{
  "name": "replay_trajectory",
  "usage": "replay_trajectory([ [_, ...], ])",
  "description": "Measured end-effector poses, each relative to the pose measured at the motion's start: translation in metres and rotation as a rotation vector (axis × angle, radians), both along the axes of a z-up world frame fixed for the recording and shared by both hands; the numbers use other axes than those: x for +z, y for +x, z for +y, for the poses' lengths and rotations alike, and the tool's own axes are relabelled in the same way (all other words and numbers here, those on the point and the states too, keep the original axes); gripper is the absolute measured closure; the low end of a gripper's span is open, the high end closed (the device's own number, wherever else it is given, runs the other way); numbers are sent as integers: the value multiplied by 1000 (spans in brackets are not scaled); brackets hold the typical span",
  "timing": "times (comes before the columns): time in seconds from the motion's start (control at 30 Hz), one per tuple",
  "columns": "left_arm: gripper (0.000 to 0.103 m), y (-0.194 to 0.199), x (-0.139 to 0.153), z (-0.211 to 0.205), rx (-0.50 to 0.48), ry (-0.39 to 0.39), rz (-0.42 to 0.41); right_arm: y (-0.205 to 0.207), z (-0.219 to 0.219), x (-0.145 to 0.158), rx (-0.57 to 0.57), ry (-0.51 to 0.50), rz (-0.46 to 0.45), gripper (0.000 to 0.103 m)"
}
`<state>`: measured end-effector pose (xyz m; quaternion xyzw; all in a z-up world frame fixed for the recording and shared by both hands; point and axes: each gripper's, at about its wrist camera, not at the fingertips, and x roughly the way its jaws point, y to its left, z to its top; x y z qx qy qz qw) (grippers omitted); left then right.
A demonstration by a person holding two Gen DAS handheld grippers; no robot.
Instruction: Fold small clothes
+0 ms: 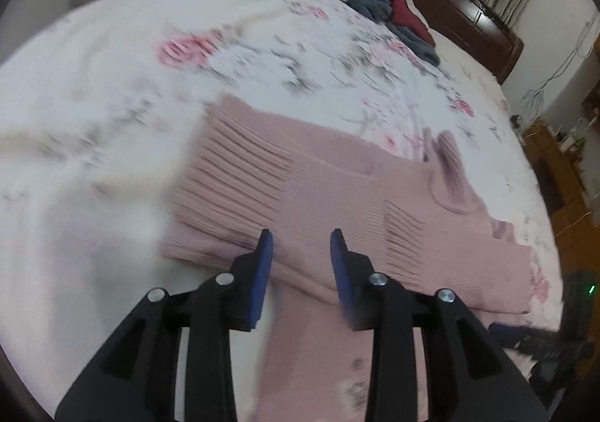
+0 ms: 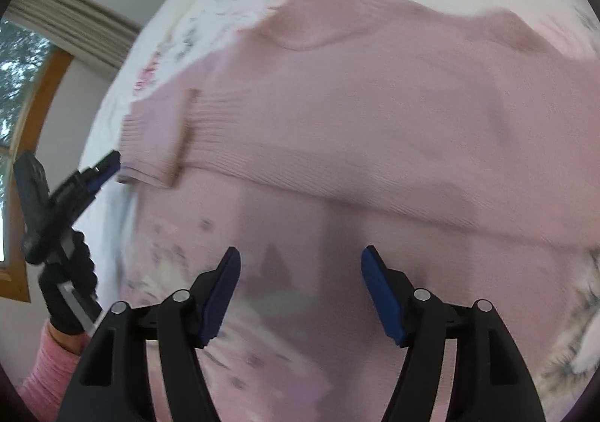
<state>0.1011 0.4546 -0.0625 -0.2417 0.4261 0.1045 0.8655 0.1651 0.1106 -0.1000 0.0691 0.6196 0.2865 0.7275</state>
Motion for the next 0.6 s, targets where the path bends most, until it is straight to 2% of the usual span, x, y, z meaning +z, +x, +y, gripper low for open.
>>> replay_trajectory([
  [0.17,68,-10,5,34,60,6,19,17,65,14,55,79,7,35],
  [0.27,65,-14,7,48,90,-9,11,30,104,11,82,118,50,36],
  [0.37,60,-20,10,56,98,-6,2,39,137,-1,103,134,115,44],
  [0.43,60,-22,10,59,95,-5,2,42,153,-10,108,132,142,53],
  [0.57,59,-26,11,65,92,-13,-6,46,173,-21,111,158,190,63],
  [0.6,59,-25,11,66,94,-16,-6,46,177,-24,115,159,198,70],
])
